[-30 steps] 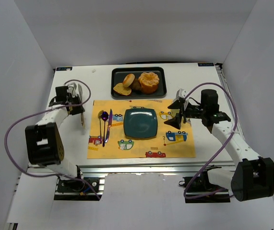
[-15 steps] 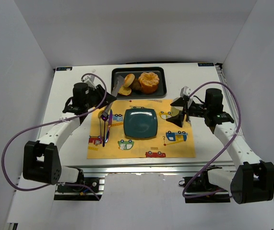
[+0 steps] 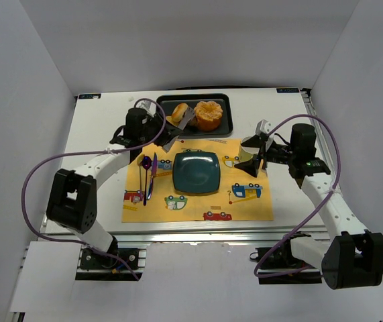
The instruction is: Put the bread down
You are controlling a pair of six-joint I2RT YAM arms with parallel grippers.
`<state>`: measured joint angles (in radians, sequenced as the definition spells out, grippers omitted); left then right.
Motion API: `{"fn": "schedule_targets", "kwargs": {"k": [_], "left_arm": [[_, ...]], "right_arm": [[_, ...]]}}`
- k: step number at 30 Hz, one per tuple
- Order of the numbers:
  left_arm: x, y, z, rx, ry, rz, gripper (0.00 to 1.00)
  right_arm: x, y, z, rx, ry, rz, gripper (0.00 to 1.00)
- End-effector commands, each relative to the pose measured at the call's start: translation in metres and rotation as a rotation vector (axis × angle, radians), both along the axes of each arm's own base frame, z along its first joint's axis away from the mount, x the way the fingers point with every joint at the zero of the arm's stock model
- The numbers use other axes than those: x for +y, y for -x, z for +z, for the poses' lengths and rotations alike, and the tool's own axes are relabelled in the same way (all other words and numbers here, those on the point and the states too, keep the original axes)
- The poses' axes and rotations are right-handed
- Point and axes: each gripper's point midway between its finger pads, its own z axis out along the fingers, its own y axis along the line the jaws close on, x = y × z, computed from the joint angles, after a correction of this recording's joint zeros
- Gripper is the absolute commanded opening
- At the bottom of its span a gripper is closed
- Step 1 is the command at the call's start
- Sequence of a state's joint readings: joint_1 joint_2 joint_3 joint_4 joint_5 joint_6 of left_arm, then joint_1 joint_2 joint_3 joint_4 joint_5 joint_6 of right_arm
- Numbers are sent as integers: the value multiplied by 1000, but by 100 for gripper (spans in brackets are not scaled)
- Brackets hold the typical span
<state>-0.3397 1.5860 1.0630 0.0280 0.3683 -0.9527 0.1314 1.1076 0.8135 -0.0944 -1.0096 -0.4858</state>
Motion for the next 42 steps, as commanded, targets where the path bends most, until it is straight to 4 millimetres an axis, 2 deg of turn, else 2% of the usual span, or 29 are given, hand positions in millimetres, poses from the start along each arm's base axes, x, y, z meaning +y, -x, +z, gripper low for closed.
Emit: {"fn": "schedule_targets", "kwargs": {"k": [1, 2, 3, 5, 8, 17, 31, 42], "left_arm": [[-16, -20, 24, 21, 78, 74, 45], [-16, -18, 14, 69, 57, 80, 45], [-21, -23, 21, 64, 60, 78, 45], [-26, -25, 13, 98, 58, 79, 45], [-35, -28, 18, 110, 101, 72, 42], [-37, -26, 12, 170, 69, 73, 45], [-50, -30, 0, 209, 101, 65, 49], [-54, -25, 10, 202, 128, 48, 50]], "right_arm": [[0, 2, 10, -44, -18, 12, 89], [0, 2, 10, -46, -18, 12, 89], [-1, 2, 9, -44, -18, 11, 89], [-1, 2, 9, -47, -17, 10, 89], [-2, 2, 8, -47, -16, 6, 90], [-4, 2, 5, -42, -15, 1, 90], [-5, 3, 5, -45, -17, 1, 89], [-5, 5, 0, -33, -15, 5, 89]]}}
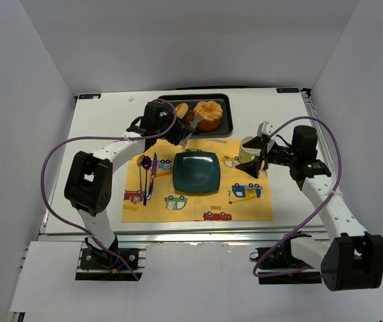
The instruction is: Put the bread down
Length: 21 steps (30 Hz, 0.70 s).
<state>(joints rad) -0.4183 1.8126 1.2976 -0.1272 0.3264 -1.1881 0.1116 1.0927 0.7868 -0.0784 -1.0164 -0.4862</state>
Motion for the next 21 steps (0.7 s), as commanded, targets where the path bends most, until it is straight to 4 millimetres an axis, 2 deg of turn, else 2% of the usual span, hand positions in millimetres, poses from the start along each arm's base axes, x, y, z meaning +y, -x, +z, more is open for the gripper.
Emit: {"fn": "schedule_targets", "kwargs": {"k": [1, 21], "left_arm": [[-6, -1, 40, -79, 57, -11, 50], [-5, 8, 57, -93, 107, -6, 49]], "right_arm": [[1, 5, 4, -28, -12, 20, 90], [2, 6, 4, -23, -16, 29, 90]]}}
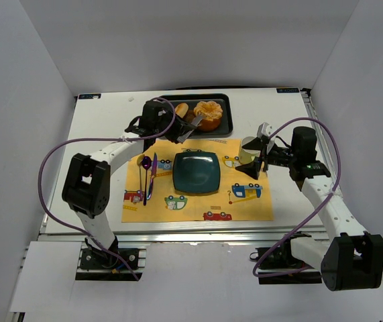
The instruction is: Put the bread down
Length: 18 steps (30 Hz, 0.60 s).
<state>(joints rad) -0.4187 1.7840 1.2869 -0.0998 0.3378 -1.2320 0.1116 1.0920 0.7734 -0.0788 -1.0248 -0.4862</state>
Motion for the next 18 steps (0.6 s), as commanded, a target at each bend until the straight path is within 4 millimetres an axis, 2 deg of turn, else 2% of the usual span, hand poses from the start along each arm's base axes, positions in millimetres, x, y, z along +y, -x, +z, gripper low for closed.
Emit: {"fn": "schedule_targets", "kwargs": {"k": [1, 18], "left_arm": [[-3, 7, 41, -82, 56, -17, 49], [-8, 0, 29, -54, 65, -15, 52]], "right_arm": [[1, 2, 8, -37, -14, 22, 89], [1, 3, 7, -37, -11, 18, 89]]}}
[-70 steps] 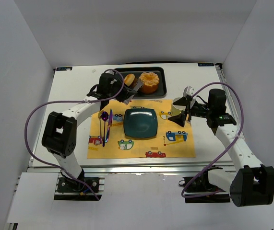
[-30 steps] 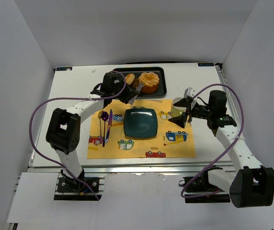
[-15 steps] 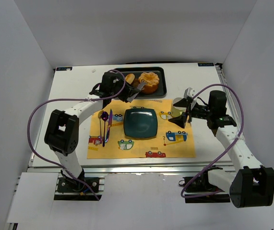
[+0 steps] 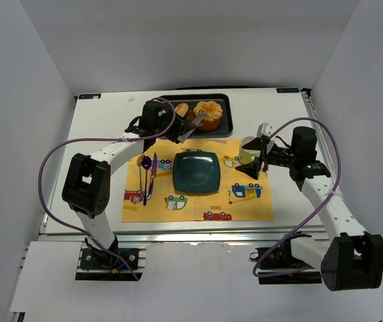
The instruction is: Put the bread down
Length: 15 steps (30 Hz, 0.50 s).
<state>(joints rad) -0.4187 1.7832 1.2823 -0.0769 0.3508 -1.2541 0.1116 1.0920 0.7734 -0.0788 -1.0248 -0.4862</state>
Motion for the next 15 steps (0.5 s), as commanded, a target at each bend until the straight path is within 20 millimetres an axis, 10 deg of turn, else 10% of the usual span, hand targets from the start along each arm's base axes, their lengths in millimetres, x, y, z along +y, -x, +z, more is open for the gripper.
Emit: {"fn": "schedule_targets", "kwargs": {"k": [1, 15], "left_arm": [[-5, 0, 24, -50, 36, -16, 52], [-2, 7, 18, -23, 8, -28, 50]], "right_arm": [[1, 3, 7, -37, -11, 18, 89], [1, 4, 5, -34, -14, 20, 89]]}}
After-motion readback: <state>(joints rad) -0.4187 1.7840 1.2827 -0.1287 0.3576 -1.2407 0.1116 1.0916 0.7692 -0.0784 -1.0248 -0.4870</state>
